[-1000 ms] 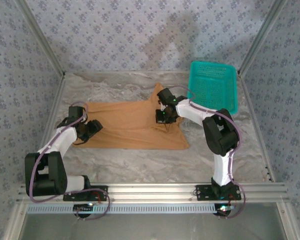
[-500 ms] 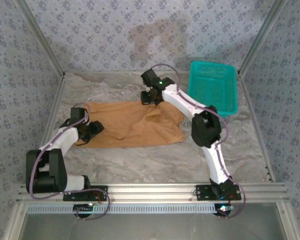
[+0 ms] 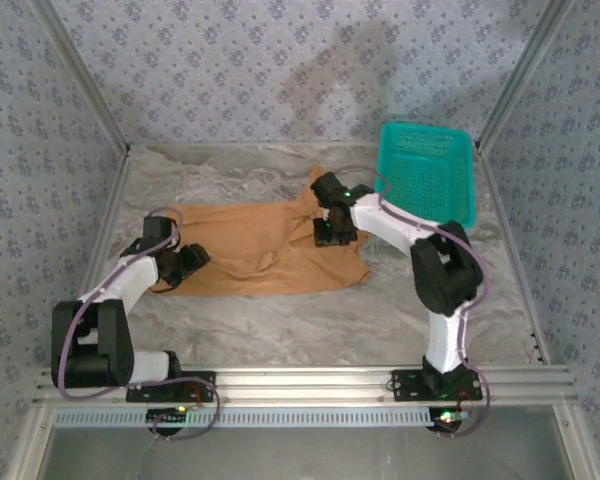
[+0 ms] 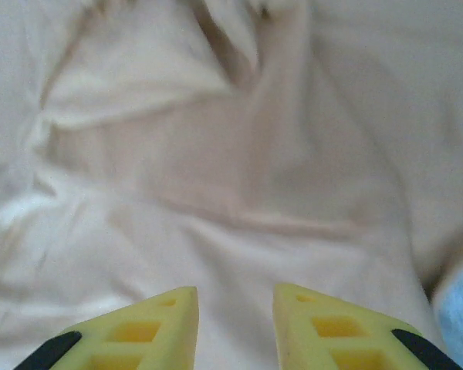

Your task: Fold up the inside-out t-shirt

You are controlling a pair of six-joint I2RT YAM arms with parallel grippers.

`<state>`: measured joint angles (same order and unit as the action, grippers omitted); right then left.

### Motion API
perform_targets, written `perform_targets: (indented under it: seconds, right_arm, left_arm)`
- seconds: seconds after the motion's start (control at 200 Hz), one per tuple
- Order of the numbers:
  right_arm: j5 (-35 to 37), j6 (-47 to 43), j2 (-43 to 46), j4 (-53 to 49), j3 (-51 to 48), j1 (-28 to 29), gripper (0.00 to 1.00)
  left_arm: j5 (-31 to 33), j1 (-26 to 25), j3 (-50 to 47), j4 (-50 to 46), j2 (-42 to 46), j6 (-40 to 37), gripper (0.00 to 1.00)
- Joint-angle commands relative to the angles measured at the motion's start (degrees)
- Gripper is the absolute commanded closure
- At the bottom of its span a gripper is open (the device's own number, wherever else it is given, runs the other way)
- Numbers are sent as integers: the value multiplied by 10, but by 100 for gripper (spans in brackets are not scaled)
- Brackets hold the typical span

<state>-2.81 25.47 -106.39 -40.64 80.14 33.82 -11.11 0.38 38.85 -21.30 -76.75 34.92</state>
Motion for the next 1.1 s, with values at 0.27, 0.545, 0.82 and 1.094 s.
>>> perform_targets:
  seconds: [0.27, 0.545, 0.82, 1.094]
  right_arm:
    - [38, 71, 179, -11, -198, -2, 57]
    - [25, 87, 170, 3, -229, -40, 48]
    - [0, 101, 148, 52, -244, -36, 47]
    - [44, 112, 158, 38, -245, -27, 100]
  left_arm:
    - [-14, 24, 19, -10, -19, -19, 36]
    - [-21, 42, 17, -8, -26, -20, 35]
    - [-25, 44, 18, 6, -44, -12, 35]
    - [-19, 76, 14, 21, -95, -12, 35]
